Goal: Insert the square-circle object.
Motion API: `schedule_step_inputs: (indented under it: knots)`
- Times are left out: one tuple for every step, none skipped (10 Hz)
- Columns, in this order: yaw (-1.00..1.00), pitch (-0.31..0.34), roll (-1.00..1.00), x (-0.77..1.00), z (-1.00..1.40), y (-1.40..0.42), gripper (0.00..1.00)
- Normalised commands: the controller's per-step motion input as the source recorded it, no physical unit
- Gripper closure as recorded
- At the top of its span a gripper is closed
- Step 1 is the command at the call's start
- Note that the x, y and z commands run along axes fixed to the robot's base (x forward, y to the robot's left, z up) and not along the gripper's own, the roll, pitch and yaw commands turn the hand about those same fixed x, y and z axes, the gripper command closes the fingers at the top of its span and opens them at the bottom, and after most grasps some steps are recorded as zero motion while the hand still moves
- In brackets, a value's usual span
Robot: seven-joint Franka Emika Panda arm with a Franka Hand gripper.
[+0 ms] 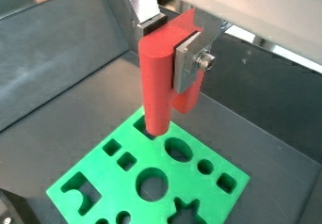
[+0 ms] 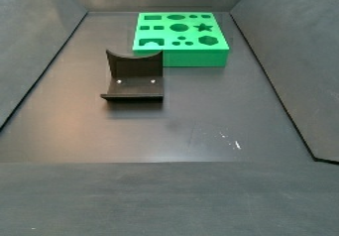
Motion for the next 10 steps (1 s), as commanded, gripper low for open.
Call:
schedule_step_inputs:
  knots:
    - [-0.35,-0.061,0.00,-0.53,-0.67,-0.44,1.00]
    - [-0.38,-0.084,0.00,-0.46,-0.72,-0.47,1.00]
    - [-0.51,-0.059,0.00,-0.28,-0.74,-0.42,1.00]
    - [-0.93,-0.004,0.01,0.00,-0.61,-0.24,1.00]
    - [-1.00,-0.006,0.00,0.00,-0.61,-0.11,1.00]
    - [-1.00,0.000,0.00,0.00,-0.54,-0.09,1.00]
    - [-0.98,0.000,0.00,0.00,-0.52,-0.05,1.00]
    - [-0.89,0.000,0.00,-0.11,-0.50,0.00,1.00]
    - [-0.85,0.000,0.00,-0.16,-0.45,0.00,1.00]
    - [-0.88,0.043,0.10,0.00,-0.16,-0.02,1.00]
